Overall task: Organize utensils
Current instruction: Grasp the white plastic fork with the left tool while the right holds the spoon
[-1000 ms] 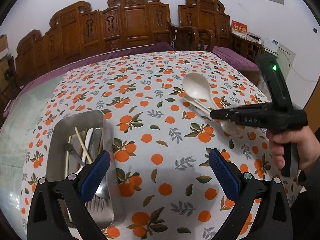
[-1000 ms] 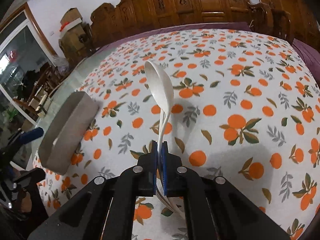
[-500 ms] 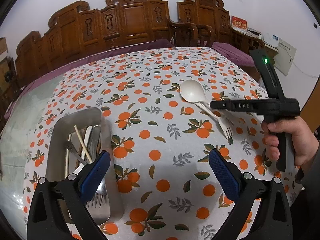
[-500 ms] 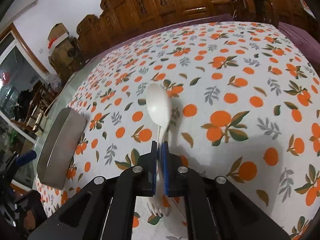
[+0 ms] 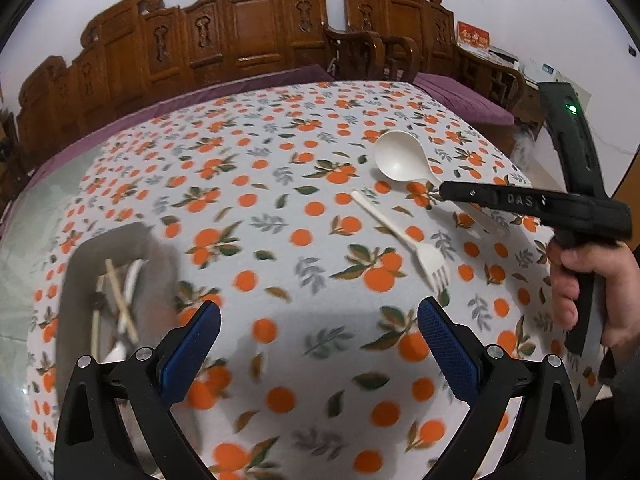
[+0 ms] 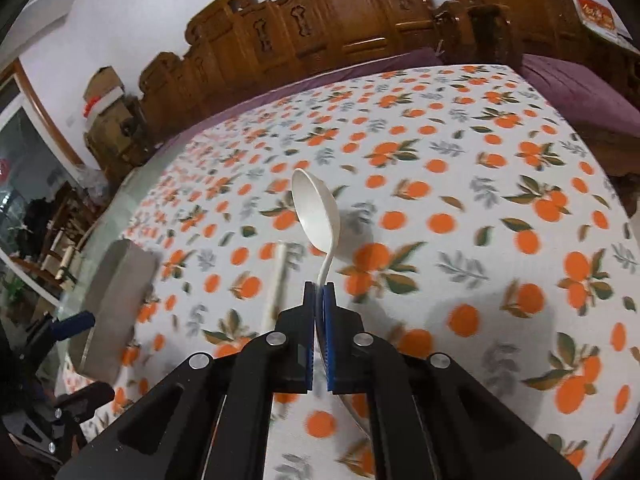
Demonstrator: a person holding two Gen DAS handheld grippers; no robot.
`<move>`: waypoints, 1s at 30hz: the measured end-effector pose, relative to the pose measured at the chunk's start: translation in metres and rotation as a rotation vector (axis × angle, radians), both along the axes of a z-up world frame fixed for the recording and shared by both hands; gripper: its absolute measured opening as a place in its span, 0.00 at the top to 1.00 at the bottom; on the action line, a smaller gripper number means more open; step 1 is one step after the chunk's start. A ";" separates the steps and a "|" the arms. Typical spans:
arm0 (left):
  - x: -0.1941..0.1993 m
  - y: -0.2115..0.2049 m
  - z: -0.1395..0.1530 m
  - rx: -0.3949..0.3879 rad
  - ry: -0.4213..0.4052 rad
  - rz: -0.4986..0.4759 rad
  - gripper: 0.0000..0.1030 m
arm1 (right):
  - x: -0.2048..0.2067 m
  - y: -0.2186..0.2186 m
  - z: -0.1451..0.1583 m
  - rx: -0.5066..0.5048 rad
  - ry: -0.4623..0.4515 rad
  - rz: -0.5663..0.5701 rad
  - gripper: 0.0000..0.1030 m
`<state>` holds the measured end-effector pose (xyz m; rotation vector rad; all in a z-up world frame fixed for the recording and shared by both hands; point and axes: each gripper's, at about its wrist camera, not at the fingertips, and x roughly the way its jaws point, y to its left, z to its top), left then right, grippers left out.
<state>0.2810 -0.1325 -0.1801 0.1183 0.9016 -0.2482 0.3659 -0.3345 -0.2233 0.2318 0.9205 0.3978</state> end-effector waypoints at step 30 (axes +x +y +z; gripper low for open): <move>0.061 -0.077 -0.058 -0.204 0.201 -0.041 0.84 | -0.006 -0.028 -0.003 -0.001 0.006 -0.045 0.95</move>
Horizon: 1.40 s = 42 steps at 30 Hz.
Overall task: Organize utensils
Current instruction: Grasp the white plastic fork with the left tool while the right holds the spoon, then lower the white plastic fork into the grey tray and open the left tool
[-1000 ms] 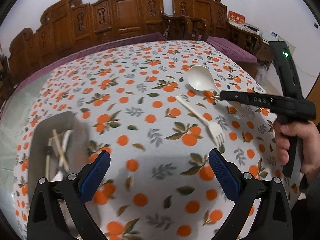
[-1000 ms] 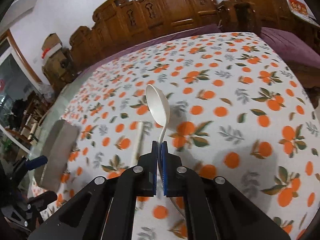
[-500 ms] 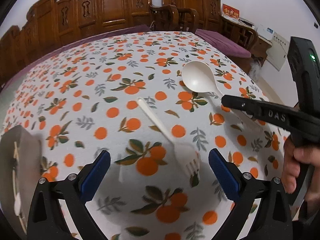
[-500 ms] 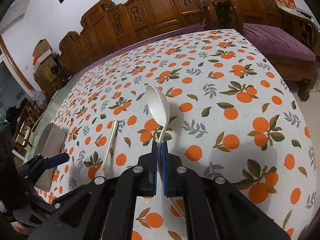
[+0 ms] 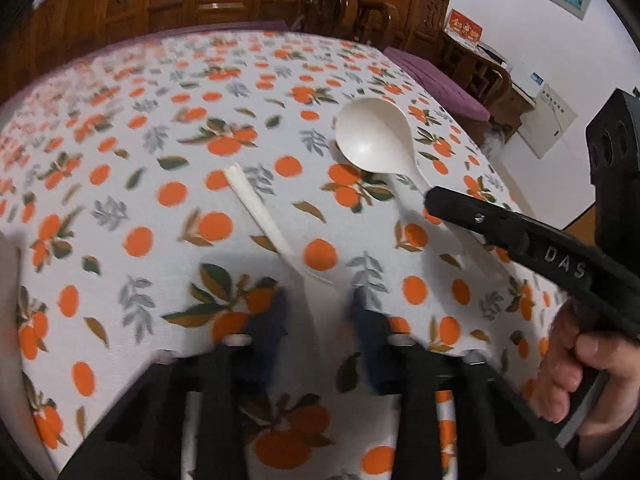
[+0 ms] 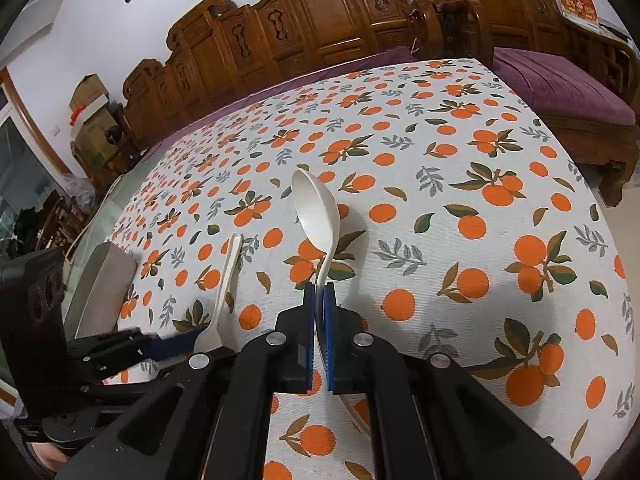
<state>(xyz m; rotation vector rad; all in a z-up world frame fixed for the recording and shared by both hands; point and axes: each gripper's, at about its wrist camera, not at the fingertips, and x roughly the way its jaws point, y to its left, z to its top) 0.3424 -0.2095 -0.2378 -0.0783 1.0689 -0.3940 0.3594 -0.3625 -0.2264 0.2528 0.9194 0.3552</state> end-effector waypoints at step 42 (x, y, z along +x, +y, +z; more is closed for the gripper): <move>-0.061 0.127 0.079 0.193 -0.122 0.059 0.97 | -0.054 0.118 0.027 -0.064 -0.054 0.202 0.95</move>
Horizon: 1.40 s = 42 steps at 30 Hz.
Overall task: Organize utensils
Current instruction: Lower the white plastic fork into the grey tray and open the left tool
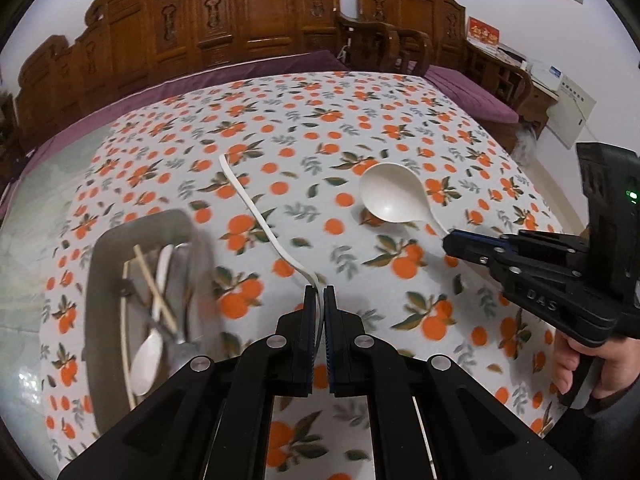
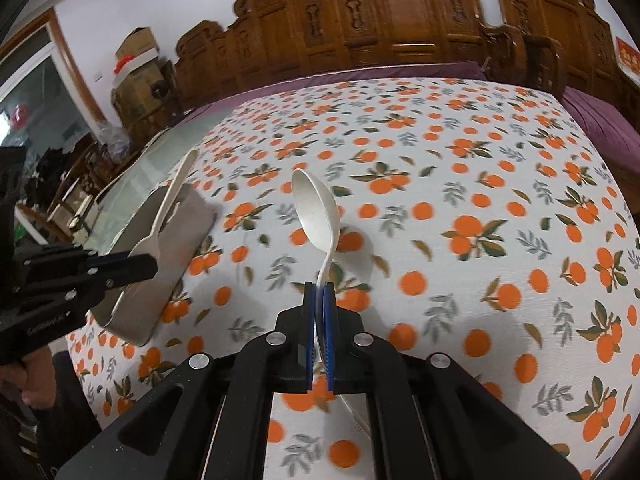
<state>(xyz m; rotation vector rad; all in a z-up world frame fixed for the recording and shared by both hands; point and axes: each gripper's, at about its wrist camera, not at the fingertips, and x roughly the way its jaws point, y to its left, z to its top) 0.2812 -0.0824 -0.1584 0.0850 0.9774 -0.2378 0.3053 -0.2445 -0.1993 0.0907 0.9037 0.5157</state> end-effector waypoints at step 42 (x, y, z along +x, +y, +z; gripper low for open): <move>-0.011 0.135 -0.040 0.009 0.136 0.048 0.75 | -0.046 0.123 0.036 0.002 -0.042 0.116 0.95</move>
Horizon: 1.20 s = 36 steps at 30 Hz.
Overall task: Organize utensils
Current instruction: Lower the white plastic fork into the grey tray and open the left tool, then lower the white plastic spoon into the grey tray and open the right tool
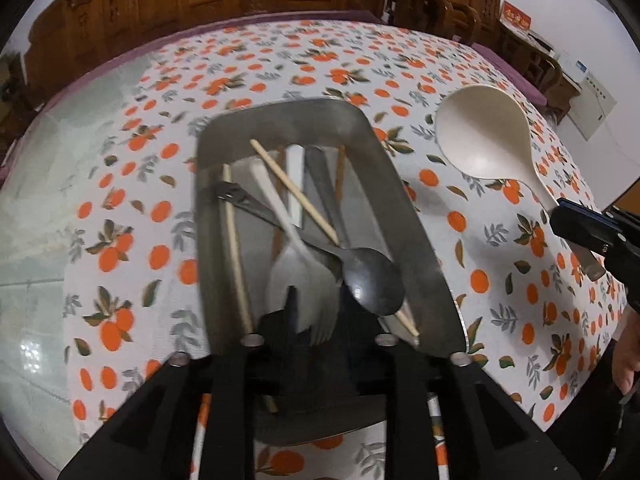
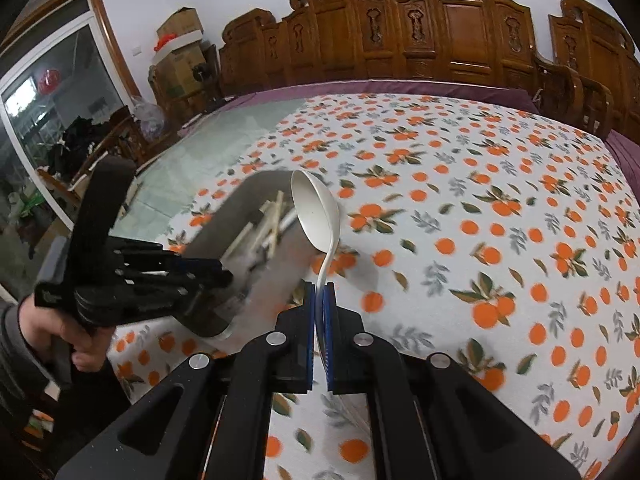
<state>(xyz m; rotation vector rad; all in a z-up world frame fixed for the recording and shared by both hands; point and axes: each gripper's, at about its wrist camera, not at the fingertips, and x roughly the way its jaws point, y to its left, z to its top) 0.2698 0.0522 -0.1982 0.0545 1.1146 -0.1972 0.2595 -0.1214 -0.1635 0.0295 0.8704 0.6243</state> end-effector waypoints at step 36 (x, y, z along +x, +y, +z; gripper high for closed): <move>-0.045 0.095 0.072 0.023 -0.224 0.261 0.21 | 0.039 0.120 -0.035 0.043 0.136 -0.012 0.91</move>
